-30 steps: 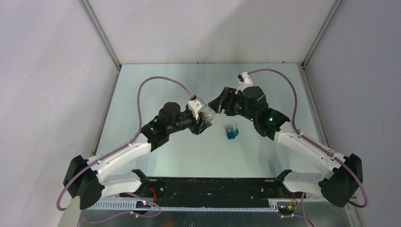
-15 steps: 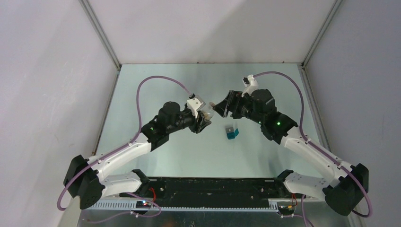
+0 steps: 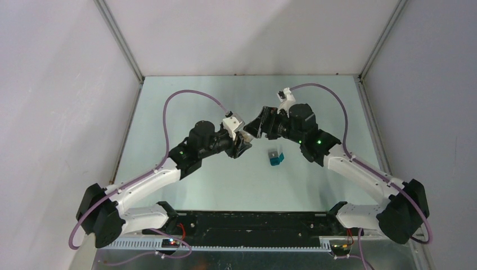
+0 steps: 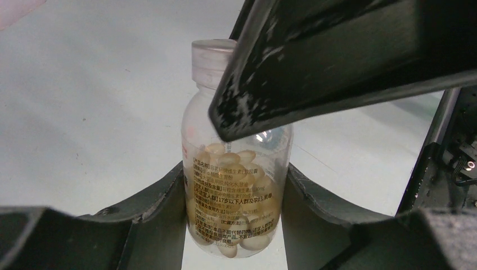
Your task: Sort the pills into containers
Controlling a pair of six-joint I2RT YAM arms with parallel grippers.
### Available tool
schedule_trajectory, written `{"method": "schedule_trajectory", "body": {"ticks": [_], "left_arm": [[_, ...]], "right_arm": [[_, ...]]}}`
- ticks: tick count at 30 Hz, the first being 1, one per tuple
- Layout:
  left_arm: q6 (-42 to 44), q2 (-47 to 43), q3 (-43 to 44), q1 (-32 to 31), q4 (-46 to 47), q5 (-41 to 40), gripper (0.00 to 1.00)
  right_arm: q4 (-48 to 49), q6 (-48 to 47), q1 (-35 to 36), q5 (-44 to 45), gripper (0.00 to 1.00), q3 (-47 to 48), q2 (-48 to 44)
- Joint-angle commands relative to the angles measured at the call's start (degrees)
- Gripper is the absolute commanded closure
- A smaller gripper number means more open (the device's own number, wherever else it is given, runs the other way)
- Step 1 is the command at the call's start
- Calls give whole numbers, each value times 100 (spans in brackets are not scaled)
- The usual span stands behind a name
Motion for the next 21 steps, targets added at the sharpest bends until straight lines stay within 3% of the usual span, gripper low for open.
{"method": "schedule_trajectory", "body": {"ticks": [1,4,7,9,12,14,18,21], "left_arm": [[-82,-40,210,30,271,67,100],[-82,-45,211,33,267,33,100],[-82,-33,226,31,255,33,100],[-82,-14,226,32,238,30,100],[-82,0,233,39,241,34,100],[-82,13,236,35,241,40,100],[-84,25,237,39,203,50,100],[-82,12,230,37,192,58,100]], "right_arm": [[207,175,-19,-220,22,246,137],[207,229,-31,-205,39,249,128],[211,231,-63,-172,47,249,71],[207,205,-77,-170,44,248,39],[218,208,-102,-224,27,251,4],[242,223,-122,-256,23,251,-9],[316,365,-190,-351,38,250,-23],[322,376,-224,-469,58,251,-3]]}}
